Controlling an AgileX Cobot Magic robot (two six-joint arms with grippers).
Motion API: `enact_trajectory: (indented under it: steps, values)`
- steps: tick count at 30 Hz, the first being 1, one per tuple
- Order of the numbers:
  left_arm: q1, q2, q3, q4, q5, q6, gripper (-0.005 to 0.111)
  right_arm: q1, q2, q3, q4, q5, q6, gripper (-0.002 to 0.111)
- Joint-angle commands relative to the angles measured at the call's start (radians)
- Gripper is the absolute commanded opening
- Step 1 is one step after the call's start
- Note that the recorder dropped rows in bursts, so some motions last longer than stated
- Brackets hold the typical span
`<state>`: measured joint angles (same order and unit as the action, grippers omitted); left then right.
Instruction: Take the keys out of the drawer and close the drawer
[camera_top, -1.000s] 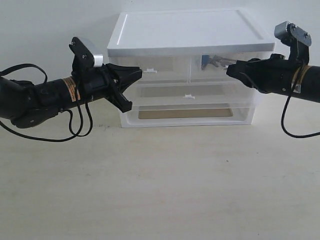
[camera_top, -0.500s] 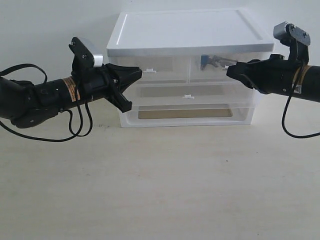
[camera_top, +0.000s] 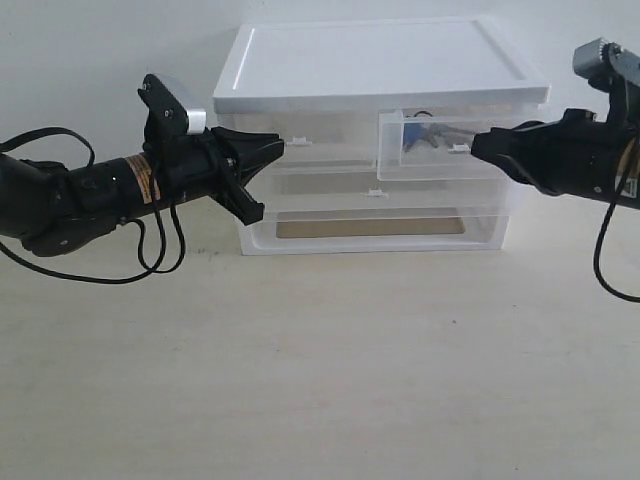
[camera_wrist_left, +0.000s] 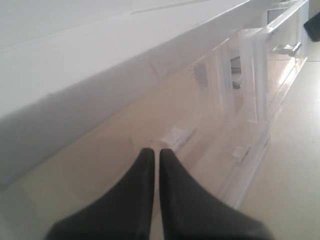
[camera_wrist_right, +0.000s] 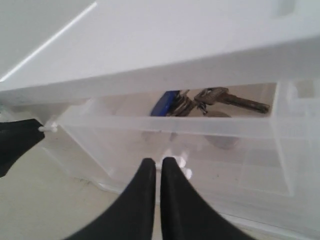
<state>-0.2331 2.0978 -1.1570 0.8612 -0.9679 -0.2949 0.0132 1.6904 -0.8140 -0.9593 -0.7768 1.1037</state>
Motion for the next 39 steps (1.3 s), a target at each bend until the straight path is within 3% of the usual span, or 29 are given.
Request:
enact_trajectory:
  steps: [1, 6, 9, 11, 15, 16, 20, 22, 25, 27, 29, 32, 36, 39]
  values:
    - [0.002, 0.004, -0.013, -0.05, 0.018, -0.002, 0.004, -0.003, -0.069, 0.054, 0.004, -0.012, -0.017, 0.0]
    - [0.002, 0.004, -0.013, -0.05, 0.018, -0.002, 0.004, -0.003, -0.102, 0.067, -0.017, -0.013, -0.017, 0.0]
    - [0.002, 0.004, -0.013, -0.05, 0.018, -0.002, 0.004, -0.003, -0.104, 0.062, -0.073, -0.042, -0.156, 0.003]
    - [0.002, 0.004, -0.013, -0.05, 0.016, -0.005, 0.004, -0.003, -0.121, 0.048, -0.109, -0.04, -0.171, 0.014]
    - [0.002, 0.004, -0.013, -0.05, 0.013, -0.019, 0.004, -0.003, -0.201, 0.02, -0.203, 0.019, -0.11, 0.054]
    - [0.002, 0.004, -0.013, -0.05, 0.009, -0.019, 0.004, -0.003, -0.22, 0.008, -0.216, 0.055, -0.093, 0.056]
    - [0.002, 0.004, -0.013, -0.058, -0.028, -0.019, 0.004, 0.03, -0.303, -0.062, -0.375, 0.304, 0.011, 0.047]
    - [0.002, 0.004, -0.013, -0.058, -0.047, -0.019, 0.004, 0.077, -0.324, -0.107, -0.484, 0.447, 0.167, 0.047]
    - [0.002, 0.004, -0.013, -0.06, -0.063, -0.019, 0.004, 0.147, -0.327, -0.184, -0.767, 0.477, 0.476, 0.047]
    - [0.002, 0.004, -0.013, -0.06, -0.064, -0.019, 0.004, 0.171, -0.325, -0.236, -0.785, 0.45, 0.573, 0.047]
    - [0.002, 0.004, -0.013, -0.06, -0.064, -0.019, 0.004, 0.186, -0.325, -0.274, -0.785, 0.441, 0.552, 0.047]
    - [0.002, 0.004, -0.013, -0.06, -0.064, -0.019, 0.004, 0.209, -0.323, -0.311, -0.785, 0.541, 0.326, 0.047]
    - [0.002, 0.004, -0.013, -0.06, -0.063, -0.025, 0.004, 0.26, -0.321, -0.315, -0.775, 1.09, 0.264, 0.047]
    - [0.002, 0.004, -0.013, -0.06, -0.063, -0.03, 0.004, 0.27, -0.316, -0.342, -0.491, 1.335, -0.047, 0.047]
